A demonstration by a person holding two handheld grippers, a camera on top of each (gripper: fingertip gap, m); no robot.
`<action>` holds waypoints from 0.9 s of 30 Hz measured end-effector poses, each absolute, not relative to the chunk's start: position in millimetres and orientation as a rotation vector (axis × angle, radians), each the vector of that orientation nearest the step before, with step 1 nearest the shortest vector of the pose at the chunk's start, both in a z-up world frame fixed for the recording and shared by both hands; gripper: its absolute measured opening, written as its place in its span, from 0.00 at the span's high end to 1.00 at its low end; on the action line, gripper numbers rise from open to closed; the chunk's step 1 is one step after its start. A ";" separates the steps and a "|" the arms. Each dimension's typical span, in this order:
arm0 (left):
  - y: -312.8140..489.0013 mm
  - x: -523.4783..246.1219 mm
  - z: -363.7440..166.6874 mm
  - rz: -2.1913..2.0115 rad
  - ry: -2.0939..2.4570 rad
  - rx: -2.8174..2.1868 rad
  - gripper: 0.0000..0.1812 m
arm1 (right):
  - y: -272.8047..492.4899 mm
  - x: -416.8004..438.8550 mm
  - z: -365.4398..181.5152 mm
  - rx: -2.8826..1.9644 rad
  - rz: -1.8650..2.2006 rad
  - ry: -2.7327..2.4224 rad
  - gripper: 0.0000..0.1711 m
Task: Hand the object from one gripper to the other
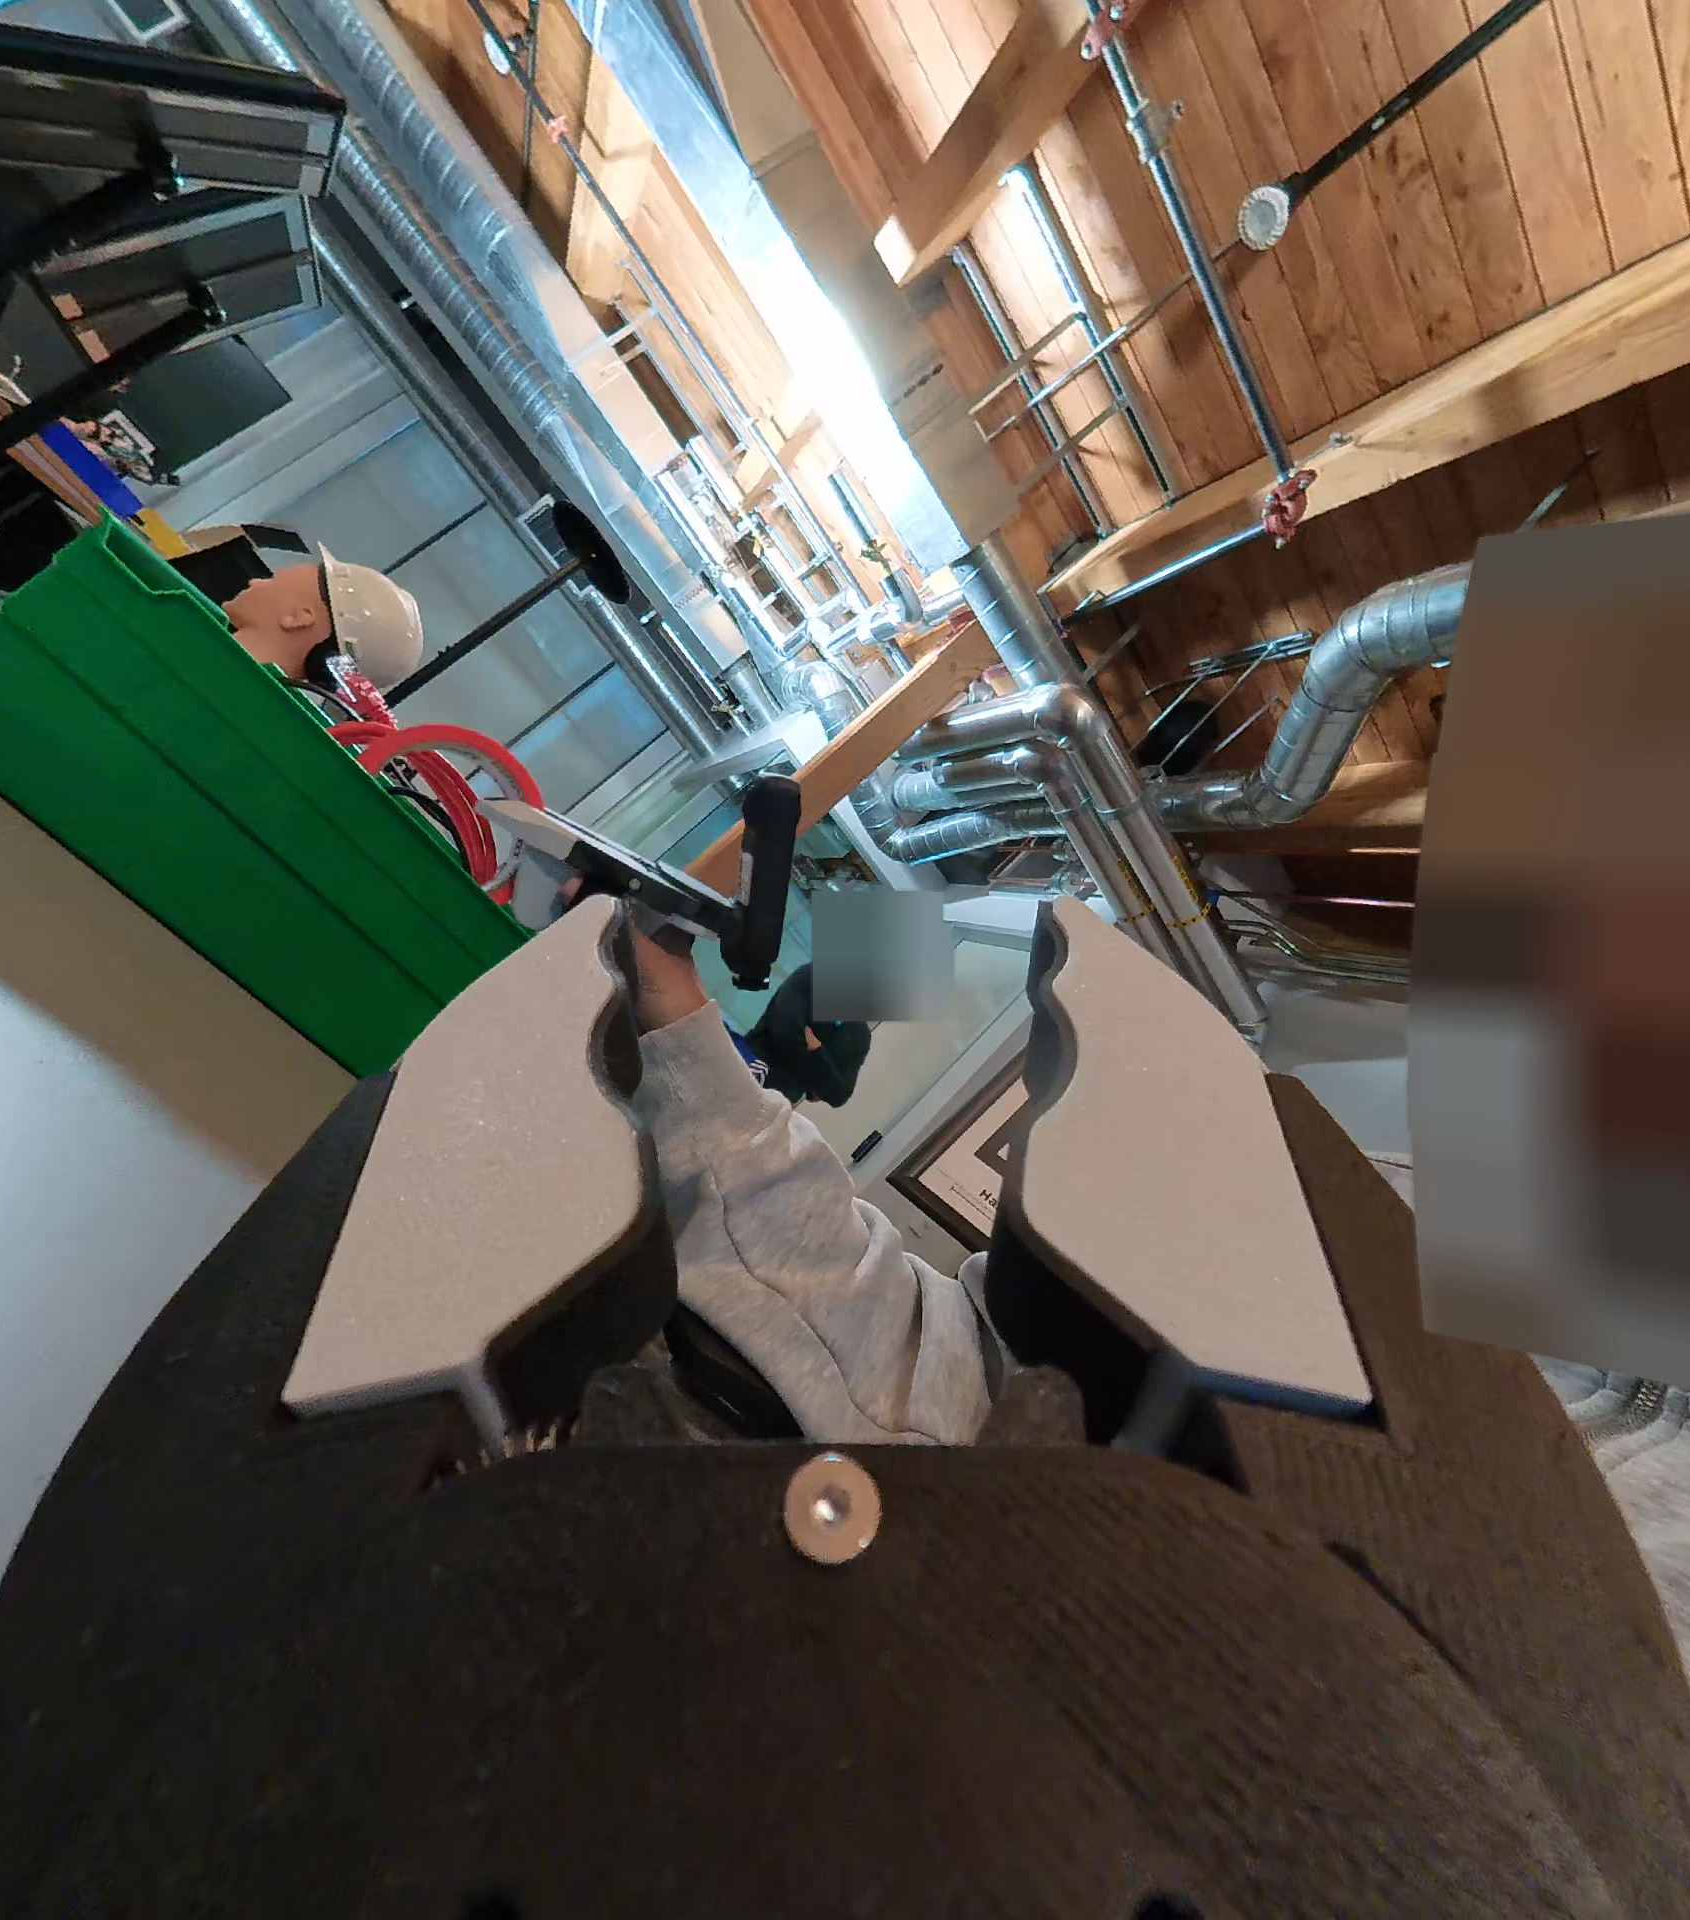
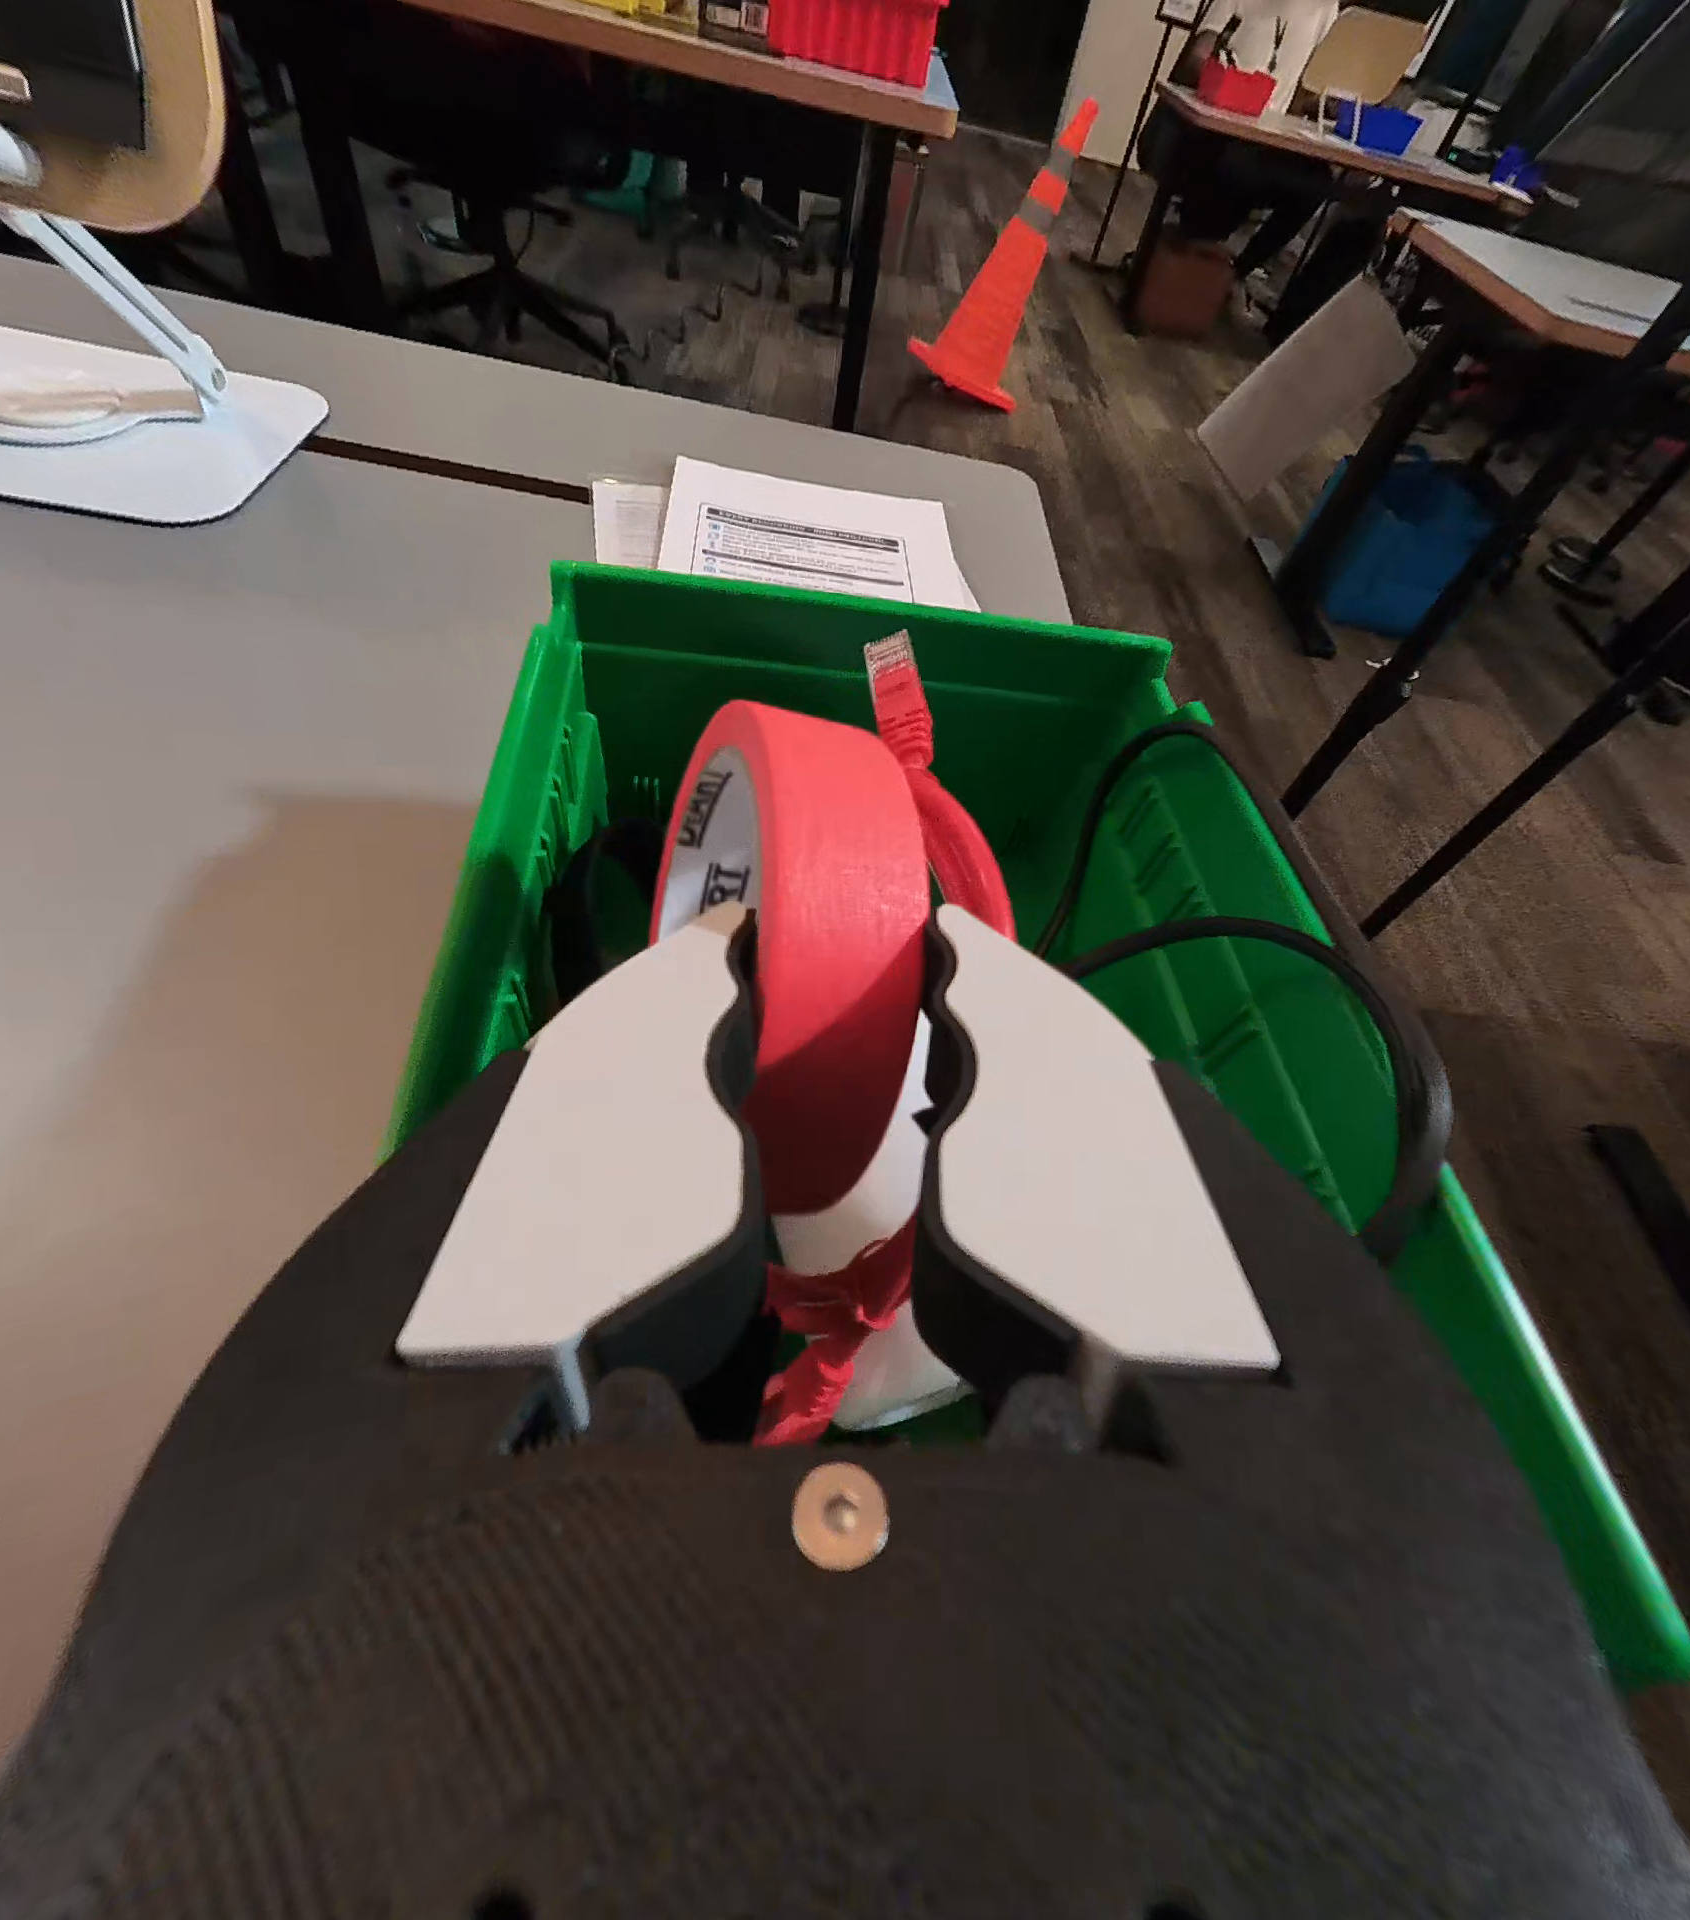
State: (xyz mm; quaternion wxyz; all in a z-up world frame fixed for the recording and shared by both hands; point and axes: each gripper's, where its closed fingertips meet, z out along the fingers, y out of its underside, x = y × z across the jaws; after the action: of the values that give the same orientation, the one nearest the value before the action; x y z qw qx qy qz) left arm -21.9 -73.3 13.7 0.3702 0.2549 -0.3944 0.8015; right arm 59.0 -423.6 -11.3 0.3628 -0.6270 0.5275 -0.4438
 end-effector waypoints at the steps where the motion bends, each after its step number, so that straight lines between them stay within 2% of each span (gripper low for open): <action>1: -72.9 -21.6 13.8 2.058 -1.011 0.655 0.60 | -423.9 59.5 -13.3 -1.616 -1.136 1.361 0.82; 11: -71.4 -19.0 13.4 2.058 -0.994 0.666 0.61 | -432.0 57.4 0.9 -1.560 -1.205 1.334 0.81; 16: -71.4 -18.7 13.3 2.059 -0.994 0.669 0.61 | -421.0 52.9 28.1 -1.491 -1.223 1.257 0.81; 23: -72.1 -18.5 12.3 2.054 -1.001 0.673 0.62 | -309.7 32.6 93.5 -1.388 -0.912 0.955 0.80; 27: -73.4 -18.6 11.3 2.056 -1.023 0.677 0.63 | -234.5 23.1 81.3 -1.466 -0.767 0.825 0.80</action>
State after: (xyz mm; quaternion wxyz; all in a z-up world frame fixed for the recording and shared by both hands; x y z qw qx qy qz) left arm -18.6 -73.4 11.3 0.3650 0.2633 -0.3978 0.7995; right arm 23.1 -234.5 81.3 0.6023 -0.6330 0.3562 -0.3310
